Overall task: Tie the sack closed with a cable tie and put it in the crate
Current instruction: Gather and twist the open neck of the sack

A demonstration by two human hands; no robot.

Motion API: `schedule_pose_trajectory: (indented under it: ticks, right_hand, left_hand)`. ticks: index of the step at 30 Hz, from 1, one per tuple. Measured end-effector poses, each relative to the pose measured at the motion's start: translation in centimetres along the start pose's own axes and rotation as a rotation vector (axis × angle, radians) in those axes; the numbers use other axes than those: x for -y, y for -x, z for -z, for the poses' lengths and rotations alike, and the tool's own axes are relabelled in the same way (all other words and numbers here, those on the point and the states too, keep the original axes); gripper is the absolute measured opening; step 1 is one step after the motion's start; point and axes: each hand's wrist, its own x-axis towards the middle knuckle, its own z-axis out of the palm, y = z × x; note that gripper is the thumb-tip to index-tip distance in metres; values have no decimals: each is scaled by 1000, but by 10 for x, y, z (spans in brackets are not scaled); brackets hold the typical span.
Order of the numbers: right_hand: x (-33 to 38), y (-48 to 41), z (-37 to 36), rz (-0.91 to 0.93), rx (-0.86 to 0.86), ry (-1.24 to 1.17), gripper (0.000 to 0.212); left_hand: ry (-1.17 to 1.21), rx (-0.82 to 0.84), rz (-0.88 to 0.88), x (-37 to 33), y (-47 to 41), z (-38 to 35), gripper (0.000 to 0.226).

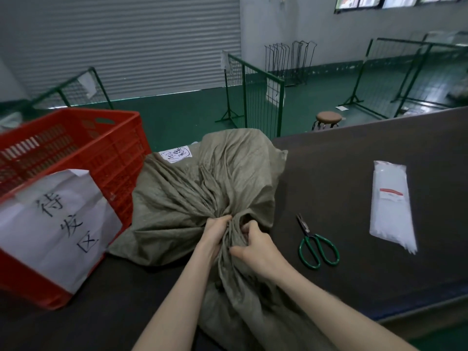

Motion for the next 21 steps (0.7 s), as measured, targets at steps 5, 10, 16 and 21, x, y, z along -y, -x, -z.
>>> schedule_pose_trajectory:
  ticks: [5,10,16,21]
  right_hand:
    - [-21,-11,-12,33,-291,166,47]
    - [-56,-1,5,-23,235,-231,101]
    - [-65,9,19,-71,351,-490,88]
    - [-67,33,13,-290,354,-643,39]
  left_hand:
    - [3,-18,-10,5,-10,1,33]
    - [19,-24,7,10,-14,-2,35]
    - [170,25,94,17,-14,-8,39]
    - [244,114,129,18,-11,-5,38]
